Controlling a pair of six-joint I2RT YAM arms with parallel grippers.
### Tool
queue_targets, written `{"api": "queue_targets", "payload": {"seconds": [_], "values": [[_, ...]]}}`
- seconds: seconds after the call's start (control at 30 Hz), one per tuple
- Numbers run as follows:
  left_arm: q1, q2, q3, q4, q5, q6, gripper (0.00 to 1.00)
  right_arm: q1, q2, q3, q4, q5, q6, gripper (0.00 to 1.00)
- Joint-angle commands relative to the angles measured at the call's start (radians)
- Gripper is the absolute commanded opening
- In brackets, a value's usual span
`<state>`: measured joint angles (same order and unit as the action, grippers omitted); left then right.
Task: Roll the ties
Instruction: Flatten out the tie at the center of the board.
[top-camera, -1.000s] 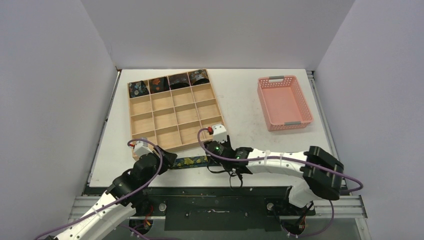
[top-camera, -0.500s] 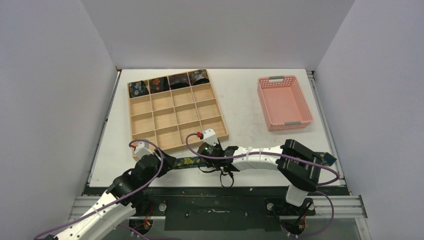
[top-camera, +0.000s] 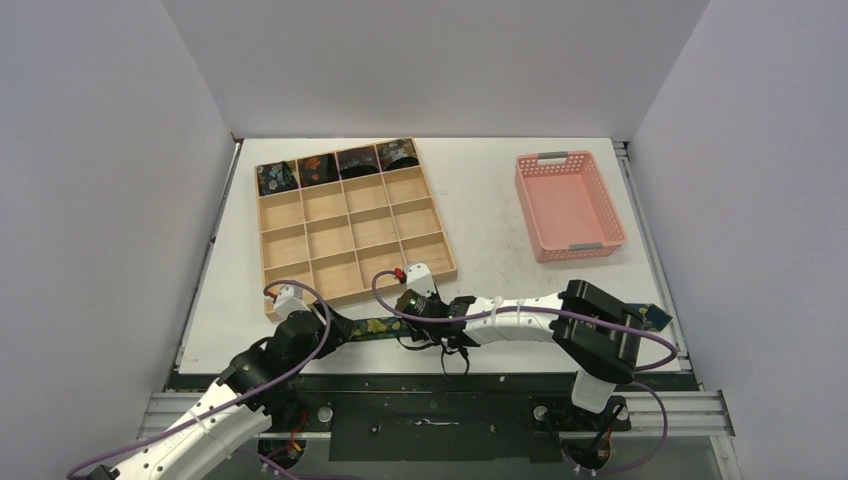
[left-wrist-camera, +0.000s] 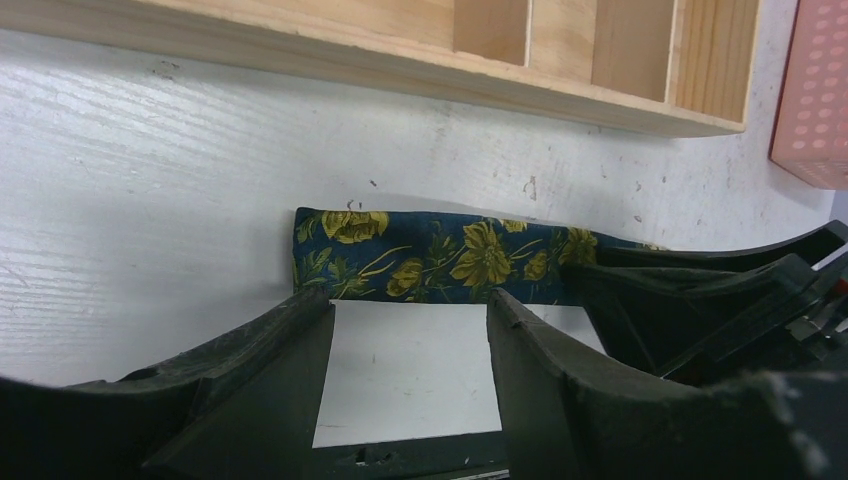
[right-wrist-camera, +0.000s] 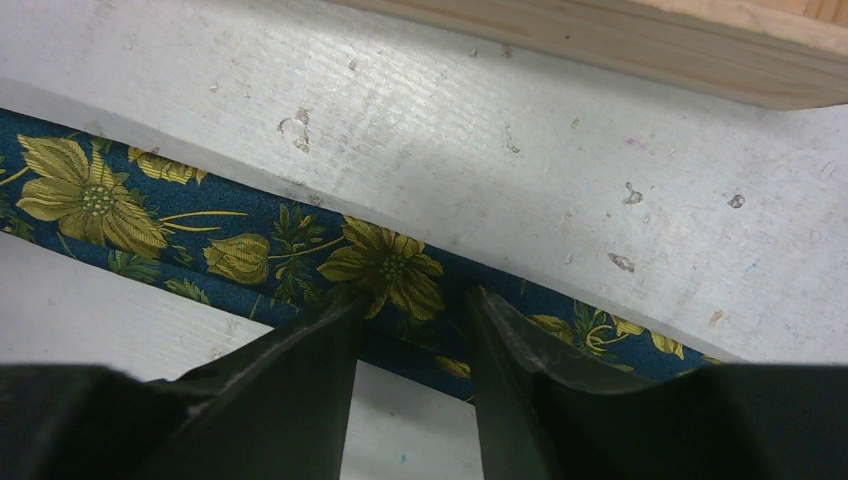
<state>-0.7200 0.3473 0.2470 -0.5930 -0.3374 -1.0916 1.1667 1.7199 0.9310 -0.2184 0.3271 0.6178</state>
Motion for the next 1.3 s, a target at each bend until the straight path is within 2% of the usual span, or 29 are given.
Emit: {"api": "queue_targets", "payload": {"seconds": [0.0,0.1,0.2,0.6,0.83,1.2,1.23,1.27], "values": [[-0.004,0.020,-0.014,0.048,0.023,-0.007,0.56,0.009,0.006,-0.034,0.026,-0.010,0.037,0.31],[-0.004,0.022,-0.021,0.050,0.024,-0.010,0.56,0.008,-0.002,-0.043,0.027,-0.005,0.045,0.16],[-0.004,0.014,-0.029,0.051,0.025,-0.013,0.56,0.010,-0.028,-0.043,0.020,0.006,0.050,0.06],[-0.003,0.004,-0.038,0.053,0.024,-0.019,0.56,0.071,-0.128,-0.005,-0.063,0.048,0.082,0.05],[-0.002,0.001,-0.042,0.054,0.026,-0.019,0.56,0.080,-0.122,-0.043,-0.035,0.040,0.106,0.05],[-0.003,0.008,-0.043,0.053,0.033,-0.019,0.56,0.067,-0.058,-0.016,0.002,0.091,0.088,0.05],[-0.003,0.007,-0.041,0.052,0.034,-0.019,0.56,0.068,-0.054,-0.015,-0.003,0.088,0.086,0.07],[-0.002,0.006,-0.038,0.048,0.035,-0.019,0.55,0.068,-0.059,-0.018,-0.006,0.090,0.088,0.13]]}}
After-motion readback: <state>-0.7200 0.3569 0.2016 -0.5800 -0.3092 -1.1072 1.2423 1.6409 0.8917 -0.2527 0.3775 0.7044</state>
